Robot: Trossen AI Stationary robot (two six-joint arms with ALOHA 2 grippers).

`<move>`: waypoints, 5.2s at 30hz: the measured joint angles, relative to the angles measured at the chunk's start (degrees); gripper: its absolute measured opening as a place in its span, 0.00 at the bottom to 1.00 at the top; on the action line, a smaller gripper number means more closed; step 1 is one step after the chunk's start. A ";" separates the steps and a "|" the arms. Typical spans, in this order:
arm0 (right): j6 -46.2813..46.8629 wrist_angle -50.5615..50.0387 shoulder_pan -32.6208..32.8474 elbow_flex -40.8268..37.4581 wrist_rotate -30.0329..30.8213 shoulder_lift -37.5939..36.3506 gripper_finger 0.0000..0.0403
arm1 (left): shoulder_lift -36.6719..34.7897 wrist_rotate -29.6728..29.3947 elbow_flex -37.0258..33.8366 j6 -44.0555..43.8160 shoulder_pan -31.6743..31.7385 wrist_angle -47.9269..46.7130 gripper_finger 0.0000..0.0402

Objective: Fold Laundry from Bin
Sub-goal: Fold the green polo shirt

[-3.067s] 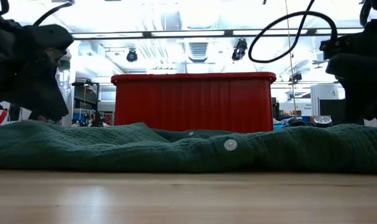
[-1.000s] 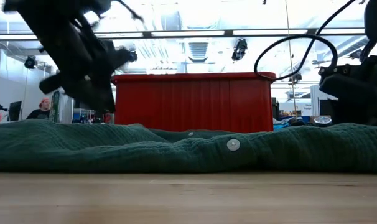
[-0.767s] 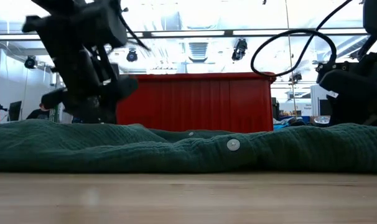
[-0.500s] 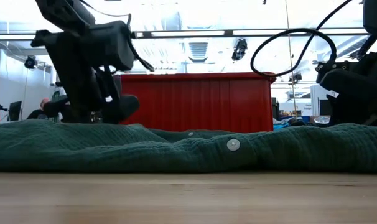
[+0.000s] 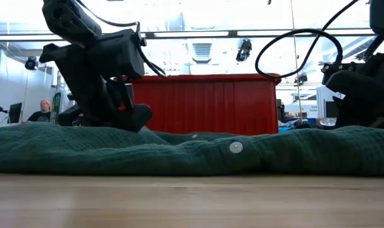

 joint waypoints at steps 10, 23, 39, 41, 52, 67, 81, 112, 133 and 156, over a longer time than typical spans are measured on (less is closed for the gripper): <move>-0.75 0.00 0.00 0.00 0.00 -0.02 0.62 | -2.65 -1.46 2.92 -0.27 -3.71 -6.18 0.01; -0.49 0.00 -0.02 0.00 -0.44 -0.02 0.62 | -4.79 3.30 20.01 -5.63 -6.93 -48.87 0.00; -0.46 0.16 -0.07 0.00 -0.44 -0.02 0.62 | -4.81 13.73 19.42 -3.09 -6.92 -64.35 0.03; -0.44 0.20 -0.07 0.00 -0.44 -0.02 0.62 | -5.05 13.55 19.34 1.11 -6.92 -63.73 0.03; -0.72 -0.46 -0.13 0.00 -3.70 -1.04 0.62 | -5.31 16.60 19.50 7.72 -7.35 -64.00 0.03; -14.85 4.22 -2.90 4.00 12.09 -13.85 0.58 | -5.34 13.10 19.50 10.68 -7.49 -64.00 0.03; -41.88 27.76 -22.19 3.83 8.57 8.63 0.37 | -5.34 11.64 19.50 9.82 -7.56 -63.98 0.03; -39.43 3.31 -23.98 3.69 8.81 -16.74 0.06 | -10.23 0.05 19.53 12.89 -6.68 -64.04 0.20; -28.19 -10.16 -23.86 3.78 -0.52 -22.99 0.32 | -10.25 2.10 21.51 13.58 -7.06 -63.69 0.50; -20.52 4.28 -4.61 3.80 -12.56 -9.19 0.24 | -0.38 18.09 6.41 23.34 -18.07 -10.82 0.01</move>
